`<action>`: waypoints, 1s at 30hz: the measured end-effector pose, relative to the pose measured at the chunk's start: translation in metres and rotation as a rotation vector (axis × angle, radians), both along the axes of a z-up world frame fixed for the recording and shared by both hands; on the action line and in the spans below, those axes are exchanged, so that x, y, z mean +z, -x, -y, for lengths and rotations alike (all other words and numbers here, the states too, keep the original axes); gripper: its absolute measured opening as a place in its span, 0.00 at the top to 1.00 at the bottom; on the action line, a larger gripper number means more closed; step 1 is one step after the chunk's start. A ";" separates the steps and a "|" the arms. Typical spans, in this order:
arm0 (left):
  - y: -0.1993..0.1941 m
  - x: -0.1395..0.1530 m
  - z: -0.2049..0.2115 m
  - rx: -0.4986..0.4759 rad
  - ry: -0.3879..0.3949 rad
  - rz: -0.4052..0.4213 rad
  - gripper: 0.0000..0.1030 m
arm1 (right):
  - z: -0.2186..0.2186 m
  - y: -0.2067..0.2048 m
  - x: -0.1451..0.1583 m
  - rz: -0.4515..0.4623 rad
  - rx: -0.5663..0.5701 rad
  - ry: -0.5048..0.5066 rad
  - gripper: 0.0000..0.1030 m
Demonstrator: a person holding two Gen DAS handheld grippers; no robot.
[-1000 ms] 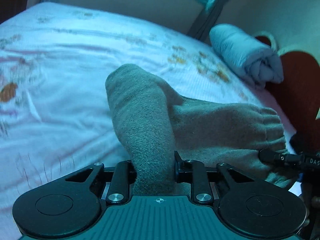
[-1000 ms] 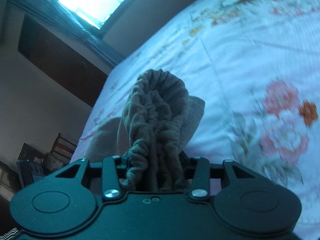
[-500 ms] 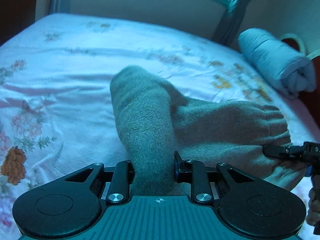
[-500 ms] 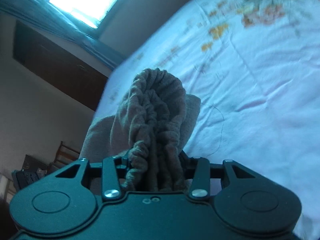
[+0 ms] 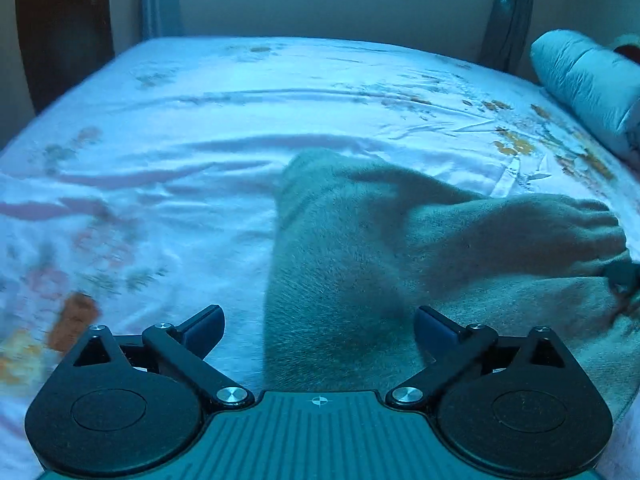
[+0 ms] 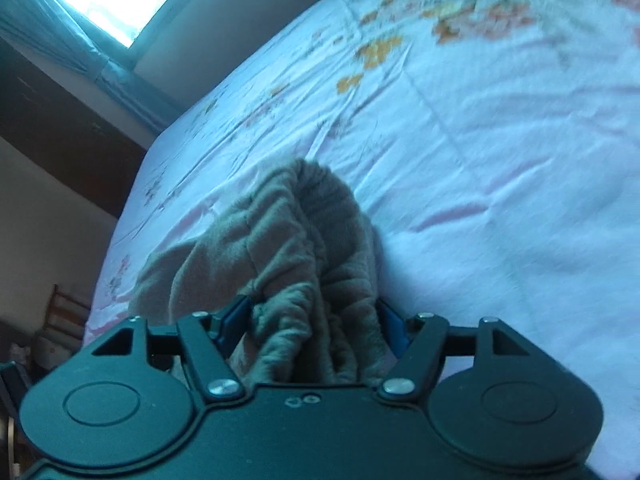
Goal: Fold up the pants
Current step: 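Open the right tool and release the cuff onto the folded pants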
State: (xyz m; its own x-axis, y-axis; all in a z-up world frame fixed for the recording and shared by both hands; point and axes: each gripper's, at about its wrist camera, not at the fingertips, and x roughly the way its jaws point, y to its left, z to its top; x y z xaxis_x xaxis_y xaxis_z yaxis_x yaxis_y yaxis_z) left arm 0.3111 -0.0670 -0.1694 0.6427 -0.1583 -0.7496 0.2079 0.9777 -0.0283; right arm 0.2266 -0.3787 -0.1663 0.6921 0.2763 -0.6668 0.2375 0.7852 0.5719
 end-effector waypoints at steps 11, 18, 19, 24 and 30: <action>0.092 0.107 -0.019 0.042 -0.038 0.106 0.00 | -0.022 0.091 0.108 0.217 -0.046 0.154 0.39; 0.191 0.166 -0.034 0.049 0.005 0.192 0.00 | -0.062 0.172 0.168 0.346 0.007 0.225 0.38; 0.204 0.172 -0.036 0.053 0.005 0.205 0.00 | -0.068 0.184 0.175 0.363 0.017 0.238 0.38; 0.264 0.194 -0.047 0.072 -0.035 0.263 0.00 | -0.097 0.235 0.201 0.435 0.068 0.312 0.38; 0.317 0.200 -0.061 0.085 -0.033 0.270 0.00 | -0.123 0.277 0.200 0.450 0.086 0.374 0.38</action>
